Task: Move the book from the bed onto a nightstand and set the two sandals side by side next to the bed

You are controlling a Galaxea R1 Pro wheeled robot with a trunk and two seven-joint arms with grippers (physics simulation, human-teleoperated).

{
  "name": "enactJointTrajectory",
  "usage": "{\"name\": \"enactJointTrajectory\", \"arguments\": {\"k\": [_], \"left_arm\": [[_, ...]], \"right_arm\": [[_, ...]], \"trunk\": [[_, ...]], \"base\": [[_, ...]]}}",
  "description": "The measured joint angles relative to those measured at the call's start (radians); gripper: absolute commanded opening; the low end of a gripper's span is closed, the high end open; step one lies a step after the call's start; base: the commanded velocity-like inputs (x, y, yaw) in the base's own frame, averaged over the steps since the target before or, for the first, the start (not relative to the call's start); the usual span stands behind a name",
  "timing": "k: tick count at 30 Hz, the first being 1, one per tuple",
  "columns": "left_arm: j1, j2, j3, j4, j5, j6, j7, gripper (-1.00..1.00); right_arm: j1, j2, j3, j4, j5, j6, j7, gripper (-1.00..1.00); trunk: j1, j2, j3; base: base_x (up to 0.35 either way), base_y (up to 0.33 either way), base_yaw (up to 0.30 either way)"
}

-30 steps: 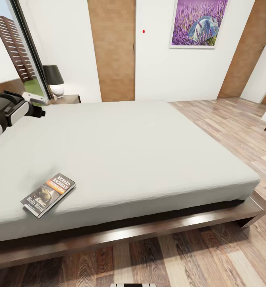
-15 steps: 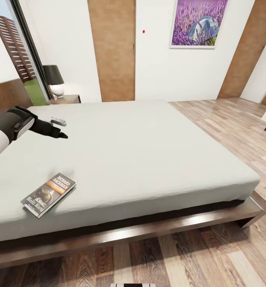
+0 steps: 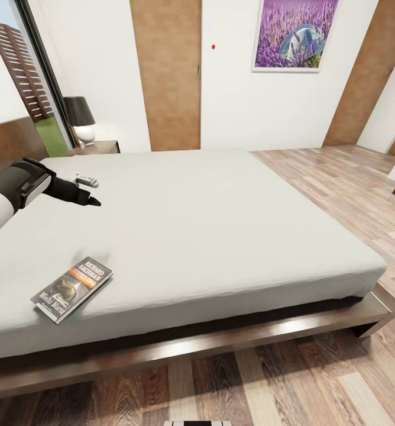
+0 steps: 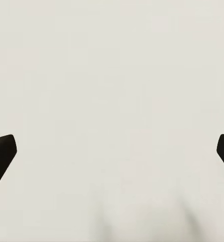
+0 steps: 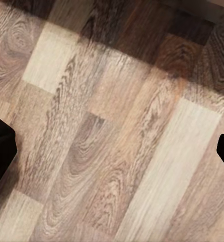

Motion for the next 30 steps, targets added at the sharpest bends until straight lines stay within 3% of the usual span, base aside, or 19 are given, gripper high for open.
{"name": "enactJointTrajectory", "arguments": {"k": [19, 30], "left_arm": [[0.000, 0.000, -0.002, 0.001, -0.001, 0.008, 0.000, 1.00], [0.000, 0.000, -0.002, 0.002, -0.001, 0.014, 0.000, 1.00]], "right_arm": [[0.000, 0.002, -0.002, 0.004, 0.002, 0.002, 0.000, 1.00], [0.000, 0.003, -0.002, 0.053, 0.009, 0.004, 0.000, 1.00]], "trunk": [[0.000, 0.000, 0.000], [0.000, 0.000, 0.000]], "base": [[0.000, 0.000, 0.000], [0.000, 0.000, 0.000]]}}
